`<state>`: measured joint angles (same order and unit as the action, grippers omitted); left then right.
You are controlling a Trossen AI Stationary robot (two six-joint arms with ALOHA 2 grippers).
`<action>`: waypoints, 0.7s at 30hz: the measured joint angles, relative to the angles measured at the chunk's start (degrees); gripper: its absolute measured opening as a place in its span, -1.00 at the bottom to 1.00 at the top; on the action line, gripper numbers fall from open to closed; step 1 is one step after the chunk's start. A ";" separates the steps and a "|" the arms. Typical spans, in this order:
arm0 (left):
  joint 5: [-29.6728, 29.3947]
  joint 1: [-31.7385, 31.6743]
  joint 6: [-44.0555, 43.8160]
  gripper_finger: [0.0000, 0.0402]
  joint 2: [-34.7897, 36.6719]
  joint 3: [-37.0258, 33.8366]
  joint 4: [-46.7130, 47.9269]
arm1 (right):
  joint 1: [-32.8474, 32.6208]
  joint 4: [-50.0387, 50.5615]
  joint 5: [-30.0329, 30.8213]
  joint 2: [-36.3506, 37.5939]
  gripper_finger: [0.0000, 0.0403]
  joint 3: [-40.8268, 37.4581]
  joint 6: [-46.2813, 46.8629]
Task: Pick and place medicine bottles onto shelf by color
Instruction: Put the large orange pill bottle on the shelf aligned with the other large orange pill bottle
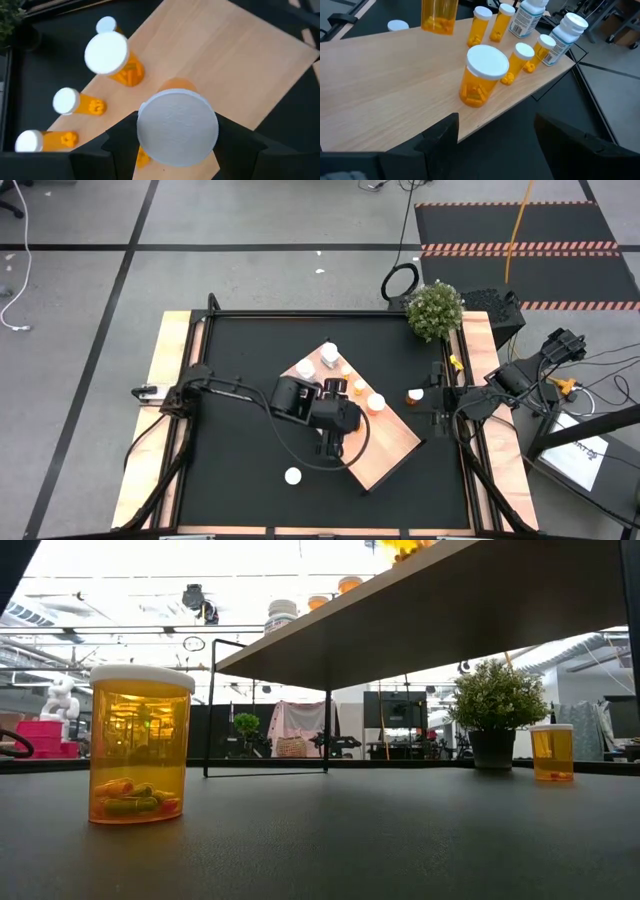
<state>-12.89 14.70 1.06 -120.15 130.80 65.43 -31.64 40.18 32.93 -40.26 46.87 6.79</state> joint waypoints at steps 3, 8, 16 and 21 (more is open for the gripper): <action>-0.62 0.00 -0.09 0.09 -0.54 0.02 0.44 | 0.00 0.07 0.01 -0.01 0.27 0.00 0.04; -0.74 0.00 -0.07 0.09 -0.64 0.02 0.20 | -0.01 0.20 -0.01 -0.01 0.27 0.00 0.04; -1.24 0.00 2.35 0.09 -0.71 -3.04 -0.92 | 0.00 0.40 0.01 -0.01 0.27 0.00 0.04; -1.28 -0.03 3.59 0.09 -0.60 -3.02 -1.09 | 0.00 0.40 0.00 -0.01 0.27 0.00 0.04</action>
<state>-14.17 14.67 4.65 -120.75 127.79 64.34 -31.64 40.58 32.94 -40.27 46.87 6.83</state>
